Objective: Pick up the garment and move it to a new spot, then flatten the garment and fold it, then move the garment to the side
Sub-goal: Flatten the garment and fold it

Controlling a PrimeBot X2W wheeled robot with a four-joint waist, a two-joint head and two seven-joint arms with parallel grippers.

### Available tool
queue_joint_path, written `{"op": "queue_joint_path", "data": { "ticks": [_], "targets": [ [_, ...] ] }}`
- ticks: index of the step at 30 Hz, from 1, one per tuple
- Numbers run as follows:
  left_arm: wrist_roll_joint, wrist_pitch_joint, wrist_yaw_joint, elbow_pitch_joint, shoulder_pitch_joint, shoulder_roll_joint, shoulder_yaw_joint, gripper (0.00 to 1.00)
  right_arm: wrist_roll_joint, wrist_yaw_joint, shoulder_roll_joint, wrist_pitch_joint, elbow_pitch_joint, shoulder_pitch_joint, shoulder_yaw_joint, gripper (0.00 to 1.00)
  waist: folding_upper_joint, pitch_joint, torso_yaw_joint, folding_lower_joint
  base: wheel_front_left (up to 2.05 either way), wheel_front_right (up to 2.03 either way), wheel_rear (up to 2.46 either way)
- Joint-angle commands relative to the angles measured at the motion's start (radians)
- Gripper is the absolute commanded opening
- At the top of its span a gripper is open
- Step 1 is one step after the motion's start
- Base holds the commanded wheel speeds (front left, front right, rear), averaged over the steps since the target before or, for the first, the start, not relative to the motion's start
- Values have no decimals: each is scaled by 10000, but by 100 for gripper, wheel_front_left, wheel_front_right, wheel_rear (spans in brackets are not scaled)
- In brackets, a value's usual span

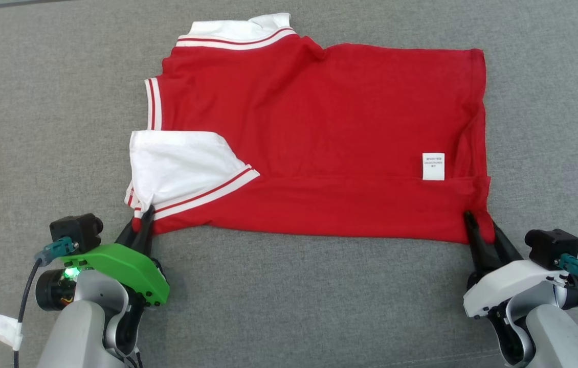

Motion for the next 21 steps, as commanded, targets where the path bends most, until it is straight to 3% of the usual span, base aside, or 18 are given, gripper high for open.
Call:
{"op": "queue_joint_path", "data": {
  "ticks": [1, 7, 13, 21],
  "targets": [
    [-36, 116, -38, 274, 231, -18, -141, 0, 115, 0, -4, 108, 348, 114, 236, 0, 0, -134, 118, 0, 0, 0, 0],
    [-84, -280, -19, 1, 773, 197, -133, 0, 455, 2, -405, -209, 64, 466, 550, 0, 0, -606, 657, 0, 0, 0, 0],
    [-191, -244, 294, -569, 1848, 279, -4, 0, 698, 2, -713, -71, -612, 1107, 534, 0, 0, -1122, 1201, 0, 0, 0, 0],
    [-405, -56, 744, -1399, 3225, 41, -8, 0, 877, -9, -650, 535, -1115, 2564, -60, 0, 0, -1691, 1266, 0, 0, 0, 0]
  ]
}}
